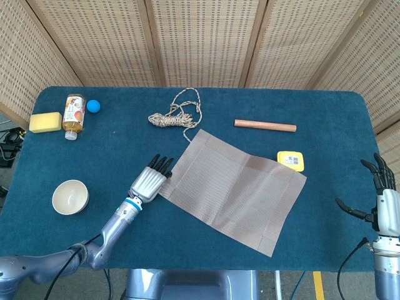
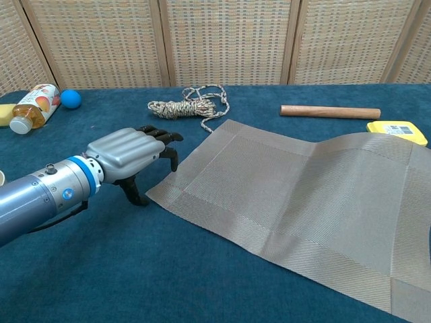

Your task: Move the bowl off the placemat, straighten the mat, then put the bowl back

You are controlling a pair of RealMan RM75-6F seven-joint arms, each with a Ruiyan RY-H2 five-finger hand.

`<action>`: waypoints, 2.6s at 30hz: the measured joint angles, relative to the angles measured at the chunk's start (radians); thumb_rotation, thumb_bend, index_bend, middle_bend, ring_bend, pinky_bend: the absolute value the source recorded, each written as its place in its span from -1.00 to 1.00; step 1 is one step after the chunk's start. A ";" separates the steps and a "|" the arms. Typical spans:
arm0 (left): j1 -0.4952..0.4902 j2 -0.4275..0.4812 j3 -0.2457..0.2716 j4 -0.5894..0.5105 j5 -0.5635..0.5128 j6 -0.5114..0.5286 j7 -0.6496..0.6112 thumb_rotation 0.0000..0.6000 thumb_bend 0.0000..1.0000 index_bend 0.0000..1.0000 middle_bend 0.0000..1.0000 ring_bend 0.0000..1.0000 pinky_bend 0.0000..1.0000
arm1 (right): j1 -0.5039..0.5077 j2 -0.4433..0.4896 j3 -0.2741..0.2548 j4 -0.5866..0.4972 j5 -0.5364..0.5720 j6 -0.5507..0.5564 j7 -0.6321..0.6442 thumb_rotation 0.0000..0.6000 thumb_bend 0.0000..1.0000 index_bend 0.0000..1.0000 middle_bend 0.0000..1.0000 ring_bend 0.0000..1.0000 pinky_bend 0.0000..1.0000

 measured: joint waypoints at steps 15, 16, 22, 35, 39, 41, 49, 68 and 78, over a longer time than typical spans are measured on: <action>-0.013 -0.047 0.011 0.047 0.024 0.030 -0.061 1.00 -0.31 0.07 -1.00 -1.00 -1.00 | -0.002 0.003 0.002 -0.006 0.000 -0.004 0.005 1.00 -0.53 -0.64 -1.00 -1.00 -1.00; -0.014 -0.048 0.012 0.049 0.027 0.032 -0.067 1.00 -0.32 0.11 -1.00 -1.00 -1.00 | -0.003 0.004 0.001 -0.007 -0.001 -0.004 0.006 1.00 -0.53 -0.64 -1.00 -1.00 -1.00; -0.016 -0.046 0.016 0.047 0.035 0.038 -0.084 1.00 -0.18 0.20 -1.00 -1.00 -1.00 | -0.005 0.005 0.000 -0.010 -0.006 -0.001 0.006 1.00 -0.53 -0.64 -1.00 -1.00 -1.00; -0.002 0.001 0.024 -0.011 0.034 0.058 -0.086 1.00 0.01 0.25 -1.00 -1.00 -1.00 | -0.010 0.011 -0.007 -0.023 -0.027 0.014 0.004 1.00 -0.53 -0.64 -1.00 -1.00 -1.00; 0.013 0.027 0.034 -0.043 0.031 0.068 -0.080 1.00 0.01 0.26 -1.00 -1.00 -1.00 | -0.011 0.009 -0.010 -0.027 -0.038 0.020 -0.004 1.00 -0.53 -0.64 -1.00 -1.00 -1.00; 0.021 0.037 0.040 -0.059 0.029 0.073 -0.078 1.00 0.01 0.26 -1.00 -1.00 -1.00 | -0.011 0.007 -0.013 -0.027 -0.042 0.022 -0.010 1.00 -0.53 -0.64 -1.00 -1.00 -1.00; 0.069 0.104 0.092 -0.203 0.040 0.102 -0.077 1.00 0.00 0.31 -1.00 -1.00 -1.00 | -0.010 0.002 -0.019 -0.031 -0.047 0.019 -0.019 1.00 -0.53 -0.64 -1.00 -1.00 -1.00; 0.201 0.298 0.299 -0.550 0.140 0.174 0.064 1.00 -0.01 0.29 -1.00 -1.00 -1.00 | -0.020 0.007 -0.042 -0.058 -0.087 0.044 -0.032 1.00 -0.53 -0.64 -1.00 -1.00 -1.00; 0.223 0.309 0.337 -0.591 0.162 0.144 0.082 1.00 -0.01 0.28 -1.00 -1.00 -1.00 | -0.026 0.015 -0.047 -0.070 -0.096 0.054 -0.021 1.00 -0.53 -0.64 -1.00 -1.00 -1.00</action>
